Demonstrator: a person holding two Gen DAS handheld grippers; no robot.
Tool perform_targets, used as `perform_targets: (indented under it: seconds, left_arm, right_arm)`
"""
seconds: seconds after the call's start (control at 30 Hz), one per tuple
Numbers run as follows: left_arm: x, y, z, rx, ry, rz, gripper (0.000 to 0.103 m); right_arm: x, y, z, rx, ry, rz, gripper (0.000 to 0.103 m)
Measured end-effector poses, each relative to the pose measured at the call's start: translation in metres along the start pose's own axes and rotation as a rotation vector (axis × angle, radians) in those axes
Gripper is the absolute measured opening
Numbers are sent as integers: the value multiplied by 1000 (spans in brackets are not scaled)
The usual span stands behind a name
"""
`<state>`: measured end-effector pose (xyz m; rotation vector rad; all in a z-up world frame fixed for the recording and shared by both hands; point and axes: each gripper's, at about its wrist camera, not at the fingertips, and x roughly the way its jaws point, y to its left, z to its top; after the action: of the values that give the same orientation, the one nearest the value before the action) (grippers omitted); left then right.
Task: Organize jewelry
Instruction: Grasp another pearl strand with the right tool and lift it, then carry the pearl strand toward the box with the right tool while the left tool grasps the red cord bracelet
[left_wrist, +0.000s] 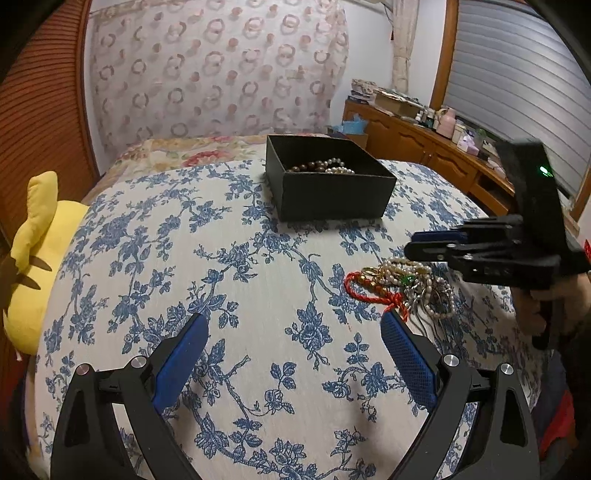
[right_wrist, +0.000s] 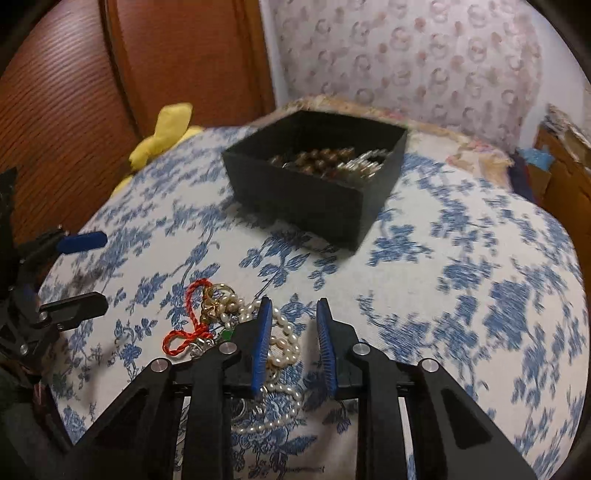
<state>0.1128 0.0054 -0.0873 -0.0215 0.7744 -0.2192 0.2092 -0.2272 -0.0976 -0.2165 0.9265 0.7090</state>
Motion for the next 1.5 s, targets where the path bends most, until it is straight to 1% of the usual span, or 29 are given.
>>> perform_targets:
  seconds: [0.1, 0.2, 0.23, 0.27, 0.3, 0.33, 0.43, 0.5, 0.57, 0.73, 0.87, 1.17, 1.33, 1.37, 1.4, 1.47, 1.5]
  left_arm:
    - [0, 1, -3, -4, 5, -4, 91]
    - [1, 1, -5, -8, 9, -8, 91]
    - [2, 0, -6, -8, 11, -9, 91]
    - [2, 0, -6, -8, 11, -9, 91]
    - [2, -1, -7, -7, 11, -10, 91]
    - [2, -2, -7, -7, 11, -12, 91]
    - [1, -5, -7, 1, 10, -16, 91]
    - [1, -6, -6, 3, 10, -19, 91]
    - [2, -8, -6, 6, 12, -23, 91]
    - [5, -14, -5, 13, 22, -32, 91]
    - [7, -18, -4, 19, 23, -38, 91]
    - [13, -25, 1, 35, 29, -49, 91]
    - [16, -26, 7, 34, 25, -74, 90]
    - [18, -26, 9, 36, 28, -79, 83]
    - [21, -26, 11, 38, 39, -87, 80]
    - [28, -27, 15, 40, 57, -99, 64]
    - [32, -28, 18, 46, 65, -103, 61]
  right_arm:
    - [7, 2, 3, -39, 50, 4, 26]
    - [11, 6, 6, -78, 72, -16, 26]
    - [12, 9, 7, -98, 77, -32, 22]
    - [13, 13, 7, -127, 77, -61, 15]
    - [14, 17, 6, -154, 75, -60, 8]
    - [14, 19, 6, -165, 75, -57, 6]
    - [12, 21, 3, -173, 61, -87, 6]
    - [7, 17, -1, -159, 28, -119, 6]
    - [-6, 10, -4, -121, -29, -132, 6]
    - [-51, -1, -3, -64, -166, -178, 6]
    - [-85, -10, 2, -54, -240, -214, 6]
    - [-135, -26, 12, -39, -356, -278, 6]
    - [-146, -28, 17, -38, -374, -288, 6]
    - [-146, -27, 17, -40, -372, -288, 6]
    - [-145, -27, 17, -44, -366, -285, 6]
    - [-144, -26, 16, -49, -358, -282, 6]
    - [-142, -25, 15, -52, -354, -279, 6]
